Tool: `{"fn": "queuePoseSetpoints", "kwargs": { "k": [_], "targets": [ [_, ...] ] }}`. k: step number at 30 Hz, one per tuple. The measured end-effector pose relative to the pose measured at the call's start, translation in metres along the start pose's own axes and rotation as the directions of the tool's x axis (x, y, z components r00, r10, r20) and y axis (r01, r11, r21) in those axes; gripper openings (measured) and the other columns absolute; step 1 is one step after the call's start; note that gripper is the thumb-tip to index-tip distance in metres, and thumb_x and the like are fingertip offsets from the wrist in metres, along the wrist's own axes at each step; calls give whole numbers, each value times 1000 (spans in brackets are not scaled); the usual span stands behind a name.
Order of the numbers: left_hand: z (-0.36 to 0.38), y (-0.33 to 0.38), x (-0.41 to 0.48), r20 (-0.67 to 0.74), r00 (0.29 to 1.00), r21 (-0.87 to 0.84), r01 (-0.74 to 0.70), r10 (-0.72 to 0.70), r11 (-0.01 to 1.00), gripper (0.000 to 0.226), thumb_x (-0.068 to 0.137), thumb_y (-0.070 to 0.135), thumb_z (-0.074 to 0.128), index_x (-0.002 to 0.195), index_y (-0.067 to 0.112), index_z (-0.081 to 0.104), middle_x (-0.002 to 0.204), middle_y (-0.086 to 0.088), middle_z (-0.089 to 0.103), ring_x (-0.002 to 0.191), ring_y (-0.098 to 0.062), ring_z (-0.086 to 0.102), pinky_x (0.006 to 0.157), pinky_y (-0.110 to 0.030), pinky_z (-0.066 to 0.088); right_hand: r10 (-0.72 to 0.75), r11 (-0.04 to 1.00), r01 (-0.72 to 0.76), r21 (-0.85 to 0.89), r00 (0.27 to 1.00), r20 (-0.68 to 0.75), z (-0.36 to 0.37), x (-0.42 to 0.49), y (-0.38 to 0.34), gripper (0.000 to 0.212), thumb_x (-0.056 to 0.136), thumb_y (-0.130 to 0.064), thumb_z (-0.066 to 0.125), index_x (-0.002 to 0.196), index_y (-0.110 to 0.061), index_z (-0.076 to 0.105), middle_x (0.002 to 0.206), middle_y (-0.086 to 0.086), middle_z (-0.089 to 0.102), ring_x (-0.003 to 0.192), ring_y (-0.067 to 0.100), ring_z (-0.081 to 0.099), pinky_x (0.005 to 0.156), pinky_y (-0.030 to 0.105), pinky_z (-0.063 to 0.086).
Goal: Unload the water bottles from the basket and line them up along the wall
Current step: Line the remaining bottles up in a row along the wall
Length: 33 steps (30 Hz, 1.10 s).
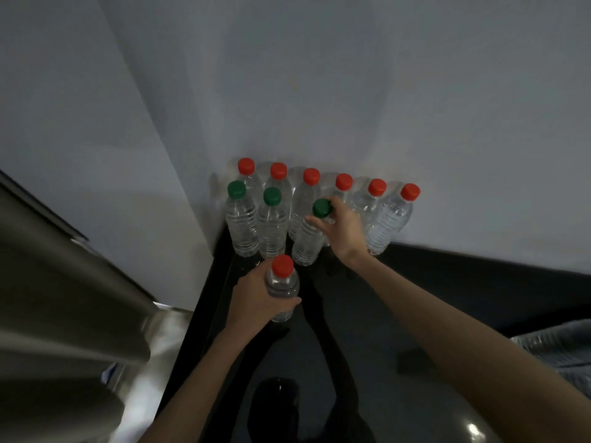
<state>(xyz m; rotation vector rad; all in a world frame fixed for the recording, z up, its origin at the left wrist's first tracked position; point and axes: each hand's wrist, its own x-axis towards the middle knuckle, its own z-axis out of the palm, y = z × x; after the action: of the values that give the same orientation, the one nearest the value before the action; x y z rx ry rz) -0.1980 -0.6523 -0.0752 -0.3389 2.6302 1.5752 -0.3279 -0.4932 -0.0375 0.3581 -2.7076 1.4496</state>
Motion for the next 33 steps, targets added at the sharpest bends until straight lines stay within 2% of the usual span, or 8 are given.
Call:
{"fn": "queuePoseSetpoints", "kwargs": {
  "k": [6,9,15,19,22,27,30,33],
  "targets": [
    [2,-1,-2,3,1000,6,1,-1,1000,62,58,28,91,112,32,62,99,18,67,90,6,62,76,-3,42,-94,995,93,-44,996,-10,15,12,1,32,83,-20,74,106,-3,58,92,-3,63,81,11,61,73,24,51],
    [1,-3,-3,0,1000,5,-10,10,1000,64,58,28,92,115,29,62,102,17,68,91,6,62,76,-1,42,-117,993,116,-36,993,-26,23,12,0,33,84,-19,74,109,-4,57,96,2,67,83,11,63,74,23,52],
    [5,-6,-8,24,1000,-7,6,-6,1000,68,62,35,89,120,32,55,111,15,66,103,-3,62,92,-26,49,-51,999,51,2,990,129,13,17,3,35,89,-21,69,118,-7,55,107,4,68,96,14,64,87,32,53],
    [3,-8,-14,63,998,-154,18,-9,988,61,66,26,89,114,40,53,109,17,66,102,4,62,91,-17,48,-44,999,47,-10,982,186,2,-1,-8,50,94,-14,59,140,-10,38,135,6,53,122,19,53,100,30,46],
    [1,-13,-20,105,994,-232,37,-13,972,60,72,27,85,116,47,50,114,21,64,106,9,60,88,-10,46,-149,984,160,-72,980,134,-7,-36,-22,45,95,-26,56,136,-15,42,135,4,43,120,16,50,103,35,46],
    [14,-39,-29,118,967,-333,252,-226,908,56,79,35,78,126,40,49,122,11,62,108,-4,61,87,-21,50,-256,899,395,-188,823,506,-7,-80,-44,46,92,-54,45,131,-30,46,126,-4,41,107,10,52,85,32,54],
    [20,-46,-38,194,901,-407,434,-389,804,54,87,39,69,136,38,46,119,-1,66,107,-16,65,86,-26,54,-303,867,457,-197,799,520,-5,-82,-44,42,94,-38,55,133,-26,43,126,-1,51,107,15,55,84,36,53],
    [23,-44,-41,330,859,-479,510,-391,715,62,92,48,56,148,38,31,134,-10,59,118,-22,60,94,-31,51,-310,874,453,-178,800,513,-8,-80,-42,34,96,-27,57,127,-23,43,106,-2,61,90,16,60,77,41,54]
  ]
}}
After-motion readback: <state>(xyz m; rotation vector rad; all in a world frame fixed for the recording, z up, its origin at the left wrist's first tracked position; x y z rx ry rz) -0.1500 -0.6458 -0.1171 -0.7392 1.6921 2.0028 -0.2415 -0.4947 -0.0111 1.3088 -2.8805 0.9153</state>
